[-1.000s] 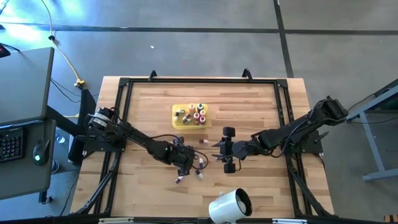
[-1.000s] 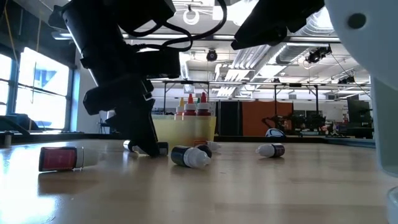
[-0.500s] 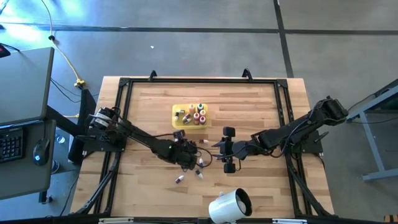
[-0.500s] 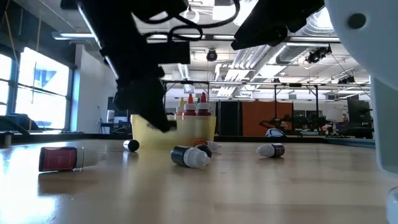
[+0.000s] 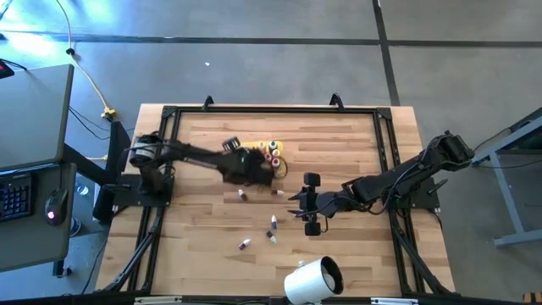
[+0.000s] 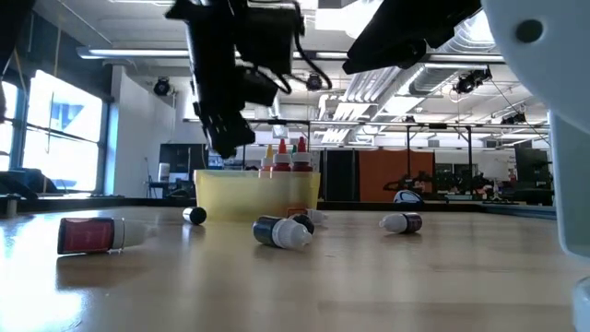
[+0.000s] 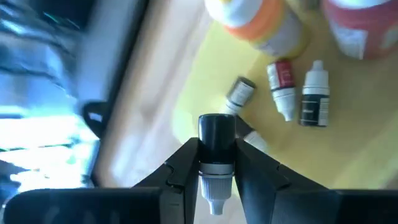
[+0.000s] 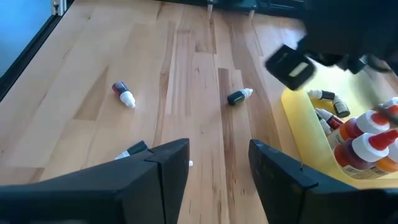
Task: Pick & Place food coloring
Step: Put the middle small green food coloring bottle into the yellow container, then put the bottom small red food coloring bottle into the yellow container
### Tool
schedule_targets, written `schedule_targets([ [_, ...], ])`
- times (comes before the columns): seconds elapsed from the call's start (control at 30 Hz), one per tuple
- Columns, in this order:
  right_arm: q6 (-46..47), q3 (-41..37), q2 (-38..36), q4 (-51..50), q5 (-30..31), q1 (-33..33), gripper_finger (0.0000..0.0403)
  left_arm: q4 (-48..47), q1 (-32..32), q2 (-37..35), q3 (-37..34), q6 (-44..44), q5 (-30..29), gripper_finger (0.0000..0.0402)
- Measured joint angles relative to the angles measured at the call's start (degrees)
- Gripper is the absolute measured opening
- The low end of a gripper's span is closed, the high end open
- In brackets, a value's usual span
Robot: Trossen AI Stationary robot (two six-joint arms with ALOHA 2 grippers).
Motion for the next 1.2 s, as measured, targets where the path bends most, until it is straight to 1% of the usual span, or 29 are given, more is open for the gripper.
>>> schedule_targets([
  [0.1, -0.05, 0.0, 0.02, -0.01, 0.0, 0.0, 0.0161, 4.0, 3.26, 0.03, -0.93, 3.51, 7.3, 0.0088],
  [0.2, -0.07, 0.0, 0.02, -0.02, 0.0, 0.0, 0.0161, 9.61, 4.43, 0.04, -1.59, 8.06, 11.01, 0.0088],
  [0.3, -0.07, 0.0, 0.02, -0.02, 0.0, 0.0, 0.0161, 12.73, 4.71, 0.04, -1.73, 11.55, 13.95, 0.0088],
  [0.4, -0.07, 0.0, 0.02, -0.02, 0.0, 0.0, 0.0161, 13.87, 4.55, 0.04, -1.73, 12.58, 14.57, 0.009],
  [0.47, -0.07, 0.0, 0.02, -0.02, 0.02, 0.0, 0.0161, 13.69, 4.55, 0.04, -1.73, 12.62, 14.57, 0.01],
  [0.7, -0.07, 0.0, 0.02, -0.02, 0.01, 0.0, 0.0161, 14.3, 4.55, 0.04, -1.73, 14.94, 14.61, 0.0177],
  [0.77, -0.08, 0.0, 0.02, -0.02, 0.02, -0.02, 0.0161, 14.47, 4.53, 0.04, -1.59, 15.86, 15.46, 0.0192],
  [0.9, -0.09, 0.0, 0.02, -0.02, 0.02, -0.02, 0.0161, 9.0, 4.16, 0.04, 2.73, 16.58, 20.68, 0.0201],
  [1.0, -0.09, 0.0, 0.02, -0.03, 0.02, -0.04, 0.0161, 1.83, 4.14, 0.04, 8.11, 12.89, 25.79, 0.0202],
  [1.07, -0.09, 0.0, 0.02, -0.03, 0.01, -0.04, 0.0161, -3.42, 3.73, -0.08, 12.27, 11.49, 27.59, 0.0202],
  [1.1, -0.08, 0.0, 0.02, -0.03, 0.01, -0.04, 0.0161, -6.29, 3.4, -0.66, 13.98, 10.82, 27.4, 0.0202],
  [1.13, -0.09, 0.0, 0.02, -0.05, 0.01, -0.04, 0.0161, -9.25, 2.77, -1.45, 15.44, 9.96, 26.02, 0.0202],
  [1.2, 0.03, 0.0, 0.04, -0.14, 0.0, -0.04, 0.0161, -12.34, 0.77, -3.62, 18.15, 7.71, 21.91, 0.0202],
])
